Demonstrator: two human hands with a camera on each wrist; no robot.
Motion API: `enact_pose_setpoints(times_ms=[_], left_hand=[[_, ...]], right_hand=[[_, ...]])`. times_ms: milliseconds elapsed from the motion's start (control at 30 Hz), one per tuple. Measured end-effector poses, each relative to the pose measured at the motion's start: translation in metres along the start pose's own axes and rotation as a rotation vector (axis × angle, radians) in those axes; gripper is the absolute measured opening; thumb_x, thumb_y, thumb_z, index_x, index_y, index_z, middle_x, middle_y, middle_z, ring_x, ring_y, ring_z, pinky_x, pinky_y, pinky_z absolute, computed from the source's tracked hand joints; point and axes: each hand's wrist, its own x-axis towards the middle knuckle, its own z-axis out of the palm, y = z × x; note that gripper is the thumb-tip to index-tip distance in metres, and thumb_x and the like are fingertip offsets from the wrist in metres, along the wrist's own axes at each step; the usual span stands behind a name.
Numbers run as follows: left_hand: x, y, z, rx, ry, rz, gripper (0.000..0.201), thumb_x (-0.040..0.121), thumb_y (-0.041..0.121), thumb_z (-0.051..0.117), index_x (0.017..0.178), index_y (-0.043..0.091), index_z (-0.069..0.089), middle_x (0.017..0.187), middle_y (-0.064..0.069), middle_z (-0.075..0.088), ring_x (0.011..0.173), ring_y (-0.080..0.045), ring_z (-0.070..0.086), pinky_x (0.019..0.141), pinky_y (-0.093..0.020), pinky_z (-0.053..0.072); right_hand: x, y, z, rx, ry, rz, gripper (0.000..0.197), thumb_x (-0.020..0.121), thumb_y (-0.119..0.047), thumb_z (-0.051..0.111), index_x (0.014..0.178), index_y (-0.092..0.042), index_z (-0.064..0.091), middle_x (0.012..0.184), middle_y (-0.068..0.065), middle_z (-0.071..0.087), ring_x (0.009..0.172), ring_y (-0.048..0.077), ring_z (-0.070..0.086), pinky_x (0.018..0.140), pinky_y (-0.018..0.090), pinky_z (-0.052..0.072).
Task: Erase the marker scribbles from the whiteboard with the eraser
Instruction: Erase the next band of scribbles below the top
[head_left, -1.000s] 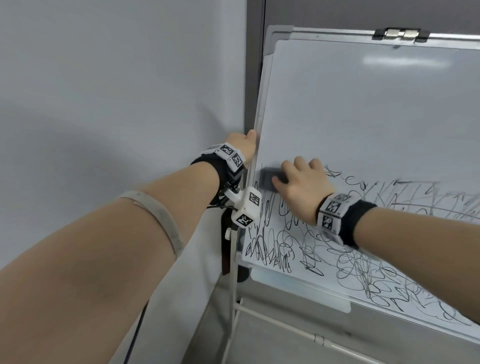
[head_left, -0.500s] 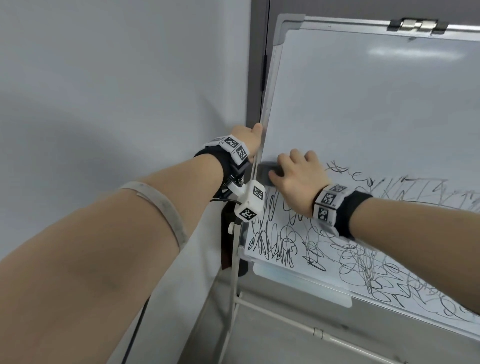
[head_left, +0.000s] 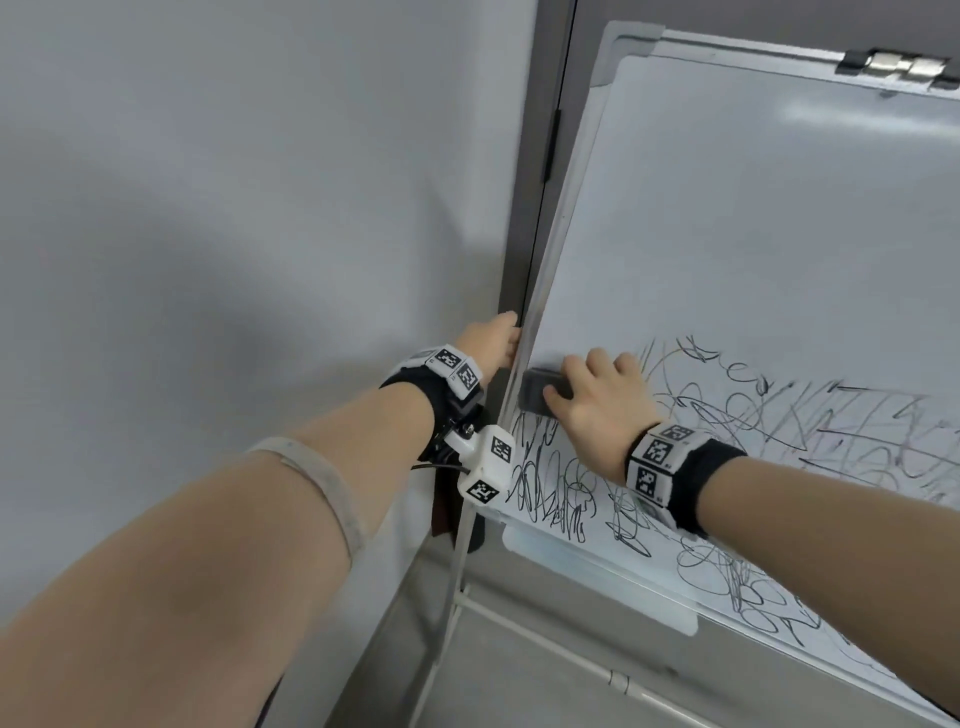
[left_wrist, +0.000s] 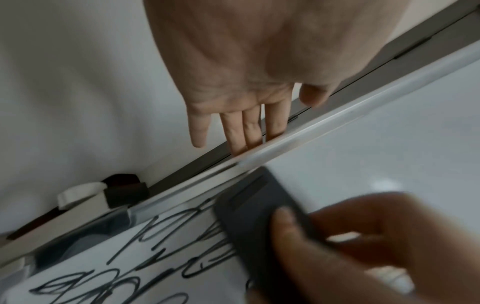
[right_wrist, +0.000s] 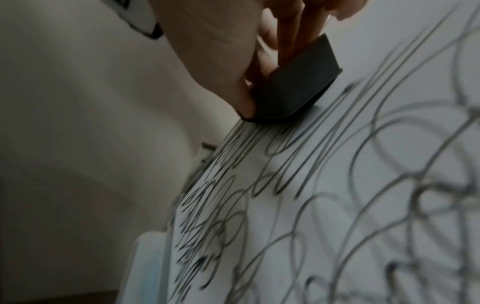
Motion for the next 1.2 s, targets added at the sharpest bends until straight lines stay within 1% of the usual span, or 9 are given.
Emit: enact_pose_setpoints(times_ms=[100, 233, 433, 567, 700, 800, 933, 1067, 1200], left_hand=[[0.009, -0.008, -0.002, -0.022, 0.024, 0.039, 0.034, 0.094, 0.036, 0.052, 0.105, 0.008, 0.066, 0.106, -0.006, 0.067, 0.107, -0.027, 0.062, 0.089, -0.033, 0.050], [0.029, -0.024, -0.008, 0.192, 0.047, 0.067, 0.072, 0.060, 0.066, 0.050, 0.089, 0.004, 0.071, 0.099, -0.017, 0.074, 0.097, -0.035, 0.070, 0.097, -0.048, 0.051], [0.027, -0.024, -0.009, 0.374, 0.020, 0.089, 0.084, 0.069, 0.075, 0.041, 0.095, 0.000, 0.071, 0.096, -0.015, 0.075, 0.096, -0.031, 0.071, 0.095, -0.045, 0.052], [0.023, -0.021, -0.008, 0.354, 0.056, 0.109, 0.051, 0.097, 0.056, 0.043, 0.090, 0.010, 0.064, 0.094, -0.009, 0.067, 0.088, -0.026, 0.063, 0.092, -0.036, 0.051], [0.020, -0.023, -0.014, 0.333, 0.024, 0.094, 0.070, 0.083, 0.070, 0.044, 0.098, 0.007, 0.070, 0.105, -0.012, 0.074, 0.102, -0.029, 0.069, 0.091, -0.040, 0.052], [0.023, -0.026, -0.013, 0.316, 0.046, 0.085, 0.091, 0.066, 0.078, 0.043, 0.102, 0.001, 0.072, 0.105, -0.016, 0.074, 0.103, -0.032, 0.070, 0.076, -0.037, 0.048], [0.020, -0.022, -0.007, 0.390, 0.031, 0.148, 0.079, 0.078, 0.072, 0.037, 0.090, 0.002, 0.071, 0.104, -0.018, 0.074, 0.099, -0.033, 0.071, 0.095, -0.046, 0.052], [0.020, -0.021, -0.011, 0.438, 0.041, 0.129, 0.073, 0.090, 0.069, 0.035, 0.091, 0.005, 0.070, 0.105, -0.014, 0.074, 0.101, -0.030, 0.071, 0.074, -0.037, 0.051], [0.024, -0.023, -0.013, 0.400, 0.061, 0.121, 0.052, 0.096, 0.060, 0.040, 0.092, 0.014, 0.062, 0.111, -0.013, 0.073, 0.106, -0.028, 0.069, 0.086, -0.040, 0.054]], right_hand=[[-0.013, -0.016, 0.014, 0.000, -0.087, -0.026, 0.032, 0.065, -0.016, 0.071, 0.096, -0.009, 0.071, 0.099, 0.017, 0.054, 0.087, 0.033, 0.044, 0.072, 0.045, 0.039], [0.001, -0.003, 0.004, -0.005, -0.012, -0.032, 0.030, 0.067, -0.016, 0.070, 0.097, -0.012, 0.070, 0.093, 0.015, 0.051, 0.083, 0.031, 0.044, 0.069, 0.043, 0.034], [0.002, -0.006, 0.009, 0.018, 0.010, -0.041, 0.038, 0.069, -0.014, 0.065, 0.107, -0.011, 0.068, 0.095, 0.016, 0.051, 0.084, 0.032, 0.045, 0.069, 0.043, 0.033], [-0.008, -0.024, 0.016, 0.003, -0.106, -0.086, 0.036, 0.075, -0.014, 0.050, 0.106, -0.013, 0.068, 0.100, 0.014, 0.052, 0.088, 0.032, 0.045, 0.073, 0.043, 0.035], [0.007, -0.008, 0.006, 0.007, -0.042, -0.038, 0.034, 0.073, -0.016, 0.059, 0.106, -0.015, 0.069, 0.095, 0.013, 0.050, 0.085, 0.030, 0.044, 0.070, 0.041, 0.031], [0.009, -0.001, 0.004, 0.012, -0.027, -0.019, 0.037, 0.071, -0.017, 0.066, 0.108, -0.014, 0.068, 0.095, 0.014, 0.048, 0.084, 0.032, 0.044, 0.069, 0.043, 0.031], [-0.006, -0.024, 0.016, 0.033, -0.150, -0.075, 0.037, 0.073, -0.017, 0.065, 0.109, -0.012, 0.067, 0.100, 0.014, 0.049, 0.088, 0.031, 0.043, 0.074, 0.044, 0.036], [-0.014, -0.046, 0.025, 0.044, -0.250, -0.130, 0.030, 0.081, -0.017, 0.048, 0.105, -0.012, 0.065, 0.101, 0.011, 0.049, 0.091, 0.031, 0.043, 0.074, 0.042, 0.034], [-0.002, -0.032, 0.020, 0.019, -0.123, -0.154, 0.029, 0.078, -0.017, 0.056, 0.104, -0.015, 0.069, 0.097, 0.012, 0.050, 0.087, 0.031, 0.045, 0.070, 0.041, 0.032]])
